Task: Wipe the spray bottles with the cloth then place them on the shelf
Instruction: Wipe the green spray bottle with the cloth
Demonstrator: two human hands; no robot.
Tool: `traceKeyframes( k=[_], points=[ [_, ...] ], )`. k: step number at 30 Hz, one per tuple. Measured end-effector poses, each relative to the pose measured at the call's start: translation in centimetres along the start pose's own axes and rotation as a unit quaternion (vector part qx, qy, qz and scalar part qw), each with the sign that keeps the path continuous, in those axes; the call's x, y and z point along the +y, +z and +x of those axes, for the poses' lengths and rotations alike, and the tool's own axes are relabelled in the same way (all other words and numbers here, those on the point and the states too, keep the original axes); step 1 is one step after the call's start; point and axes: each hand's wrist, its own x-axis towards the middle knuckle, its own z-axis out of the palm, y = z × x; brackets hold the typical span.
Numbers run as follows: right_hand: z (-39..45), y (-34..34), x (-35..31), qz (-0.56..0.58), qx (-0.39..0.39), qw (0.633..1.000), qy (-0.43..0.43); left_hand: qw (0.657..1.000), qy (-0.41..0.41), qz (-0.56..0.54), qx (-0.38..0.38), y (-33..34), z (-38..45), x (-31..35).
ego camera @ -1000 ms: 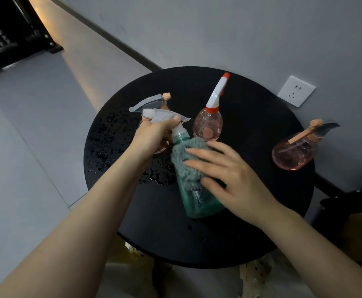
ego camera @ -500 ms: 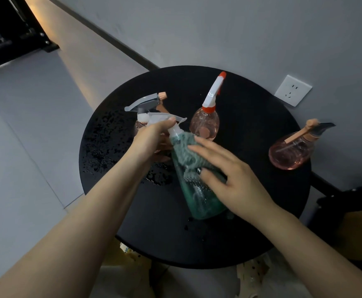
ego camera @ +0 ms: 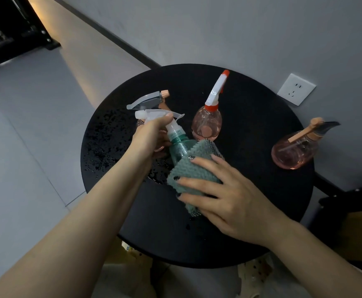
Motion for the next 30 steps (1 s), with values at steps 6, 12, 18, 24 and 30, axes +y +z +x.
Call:
traceKeyframes(
  k=[6,12,18,24,30],
  points=[
    [0.8,-0.6,0.2,0.185,0.019,0.956,0.227,1.0,-0.018,-0.013,-0.009,0.4,-0.1,0.1],
    [1.1,-0.5,0.4,0.308,0.025,0.895,0.322,1.0,-0.006,-0.008,-0.022,0.3,-0.4,-0.1],
    [0.6,-0.2,-0.2,0.163,0.015,0.96,0.225,1.0,-0.005,-0.015,-0.009,-0.1,-0.3,0.2],
    [0.0,0.0,0.0,-0.032,-0.023,0.999,0.037,1.0,-0.007,-0.018,0.002,-0.1,-0.1,0.1],
    [0.9,-0.2,0.2,0.164,0.032,0.957,0.236,1.0,-0.014,-0.004,-0.013,0.5,-0.5,0.2]
  ],
)
